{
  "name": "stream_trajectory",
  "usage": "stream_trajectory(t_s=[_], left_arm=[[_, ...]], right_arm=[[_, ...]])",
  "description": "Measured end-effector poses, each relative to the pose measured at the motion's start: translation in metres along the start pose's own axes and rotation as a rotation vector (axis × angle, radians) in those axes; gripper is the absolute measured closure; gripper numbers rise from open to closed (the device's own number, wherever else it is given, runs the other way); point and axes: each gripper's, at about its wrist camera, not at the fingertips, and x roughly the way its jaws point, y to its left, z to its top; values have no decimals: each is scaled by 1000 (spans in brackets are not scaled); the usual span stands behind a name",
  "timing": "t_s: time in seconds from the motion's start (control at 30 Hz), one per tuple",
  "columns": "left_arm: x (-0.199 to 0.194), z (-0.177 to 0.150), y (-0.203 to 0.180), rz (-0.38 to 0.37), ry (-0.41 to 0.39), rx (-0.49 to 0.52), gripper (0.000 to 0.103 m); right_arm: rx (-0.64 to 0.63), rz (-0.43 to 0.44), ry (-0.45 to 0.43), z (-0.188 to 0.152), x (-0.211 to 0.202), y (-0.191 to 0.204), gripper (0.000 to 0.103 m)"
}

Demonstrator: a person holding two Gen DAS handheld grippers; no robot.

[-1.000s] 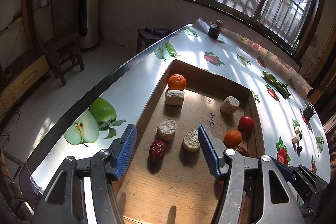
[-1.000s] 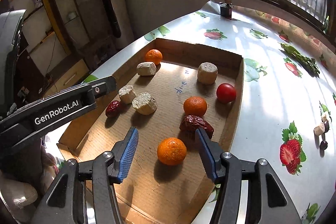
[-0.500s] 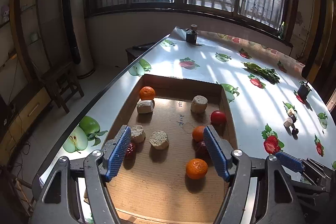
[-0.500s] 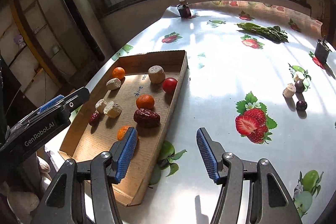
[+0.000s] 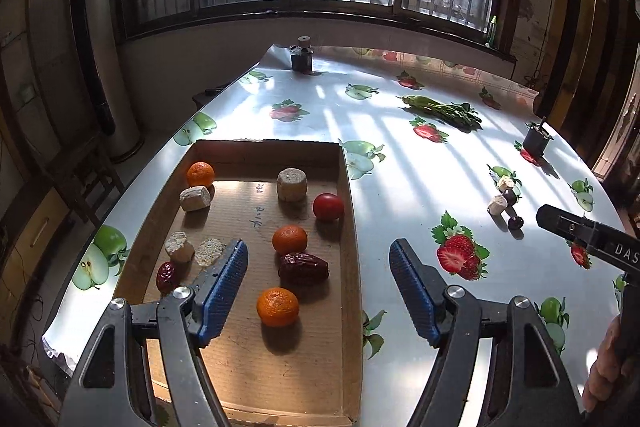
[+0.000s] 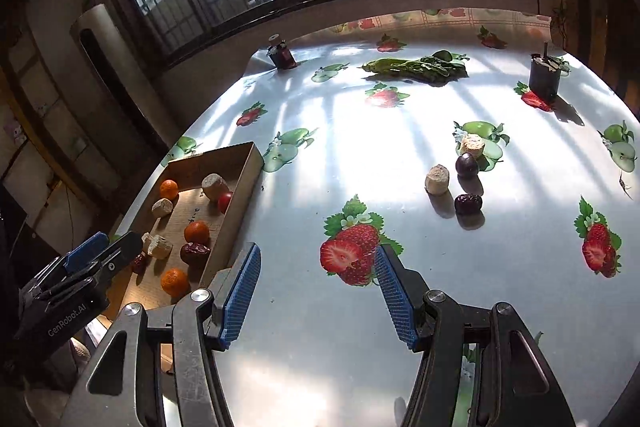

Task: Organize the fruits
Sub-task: 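Withdraw both tools from the tray and move to the pile, then grasp a round rice cake with the left tool while the right tool grasps a red date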

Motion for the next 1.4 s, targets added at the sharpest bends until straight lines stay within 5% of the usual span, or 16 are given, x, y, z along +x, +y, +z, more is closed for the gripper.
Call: stream_trajectory(t_s=[0.33,0.5,0.63,0.7,0.77,1.0,1.13,1.4], left_arm=[[19,-6,-33,-57,58,50,30],[30,-2,-29,-52,80,26,30],[42,6,-42,-94,97,29,30],[50,11,-54,-118,108,41,30],[61,17,-70,-156,116,57,30],[110,25,-141,-260,189,159,31],[137,25,-175,-315,215,192,51],[161,23,-212,-317,170,276,52]], right_arm=[[169,-105,84,50,60,-106,36],[144,-61,122,33,76,-102,36],[28,-158,130,23,87,-87,39],[7,-192,129,20,91,-87,63],[5,-209,116,20,89,-90,74],[24,-368,50,17,67,-127,74],[40,-341,48,14,60,-140,74],[44,-319,61,14,59,-141,74]])
